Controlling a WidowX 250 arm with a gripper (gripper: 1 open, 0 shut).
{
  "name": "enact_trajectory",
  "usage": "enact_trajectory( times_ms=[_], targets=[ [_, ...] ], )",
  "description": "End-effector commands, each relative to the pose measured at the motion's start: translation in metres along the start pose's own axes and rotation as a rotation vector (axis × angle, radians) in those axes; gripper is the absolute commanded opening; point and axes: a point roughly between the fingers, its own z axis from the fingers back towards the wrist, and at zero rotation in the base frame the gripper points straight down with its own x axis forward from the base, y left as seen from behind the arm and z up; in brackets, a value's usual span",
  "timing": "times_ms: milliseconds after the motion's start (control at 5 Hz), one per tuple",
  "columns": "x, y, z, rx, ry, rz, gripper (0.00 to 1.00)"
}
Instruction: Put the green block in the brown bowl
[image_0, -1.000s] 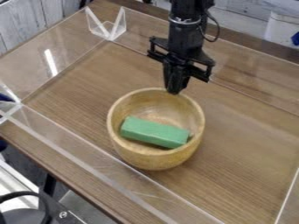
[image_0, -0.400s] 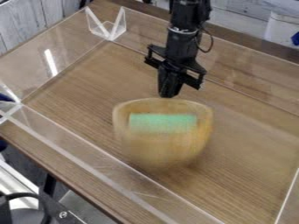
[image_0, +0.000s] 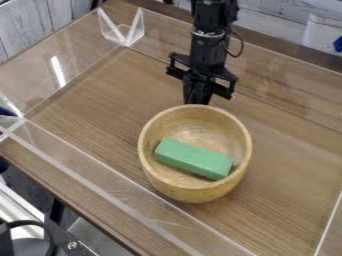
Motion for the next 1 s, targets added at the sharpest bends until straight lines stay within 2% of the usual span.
enact_trajectory(
  times_ms=[0, 200, 600, 800],
  targets=[
    [-0.001, 0.0, 0.033, 0.009, -0.164, 0.029, 0.0],
    [-0.008, -0.004, 0.027, 0.01, -0.222, 0.053, 0.0],
    [0.0, -0.007, 0.002, 0.049, -0.156, 0.044, 0.0],
    [0.004, -0.012, 0.023, 0.051, -0.217, 0.034, 0.0]
  ],
)
